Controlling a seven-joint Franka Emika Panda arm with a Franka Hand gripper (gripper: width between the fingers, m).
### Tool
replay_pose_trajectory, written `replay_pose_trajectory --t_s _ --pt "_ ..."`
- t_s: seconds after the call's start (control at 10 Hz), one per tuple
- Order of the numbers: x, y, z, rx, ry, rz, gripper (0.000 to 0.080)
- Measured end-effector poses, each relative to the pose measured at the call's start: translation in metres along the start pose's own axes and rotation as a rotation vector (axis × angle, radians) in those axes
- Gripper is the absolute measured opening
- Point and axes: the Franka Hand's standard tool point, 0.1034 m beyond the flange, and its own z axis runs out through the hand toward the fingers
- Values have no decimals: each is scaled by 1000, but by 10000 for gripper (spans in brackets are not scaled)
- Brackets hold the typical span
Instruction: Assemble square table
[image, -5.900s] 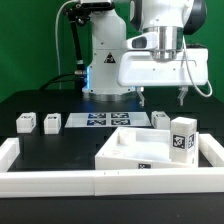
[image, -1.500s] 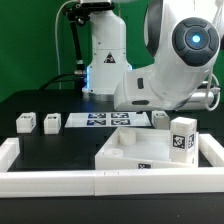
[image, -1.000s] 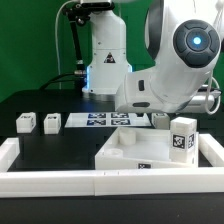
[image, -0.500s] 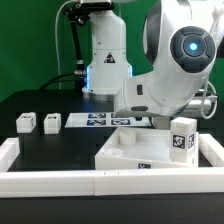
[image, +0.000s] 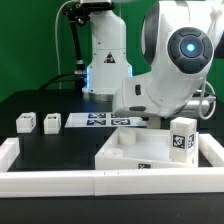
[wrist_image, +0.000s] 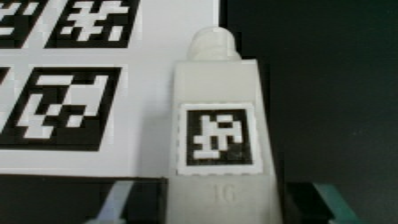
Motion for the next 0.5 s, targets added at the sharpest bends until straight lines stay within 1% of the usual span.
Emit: replay_pose_trajectory --t_s 0.3,0.4,0.5 --pt "0 3 0 5 0 4 290" --pt "1 10 -1 14 -1 7 290" --pt "-1 20 -5 10 -3 17 290"
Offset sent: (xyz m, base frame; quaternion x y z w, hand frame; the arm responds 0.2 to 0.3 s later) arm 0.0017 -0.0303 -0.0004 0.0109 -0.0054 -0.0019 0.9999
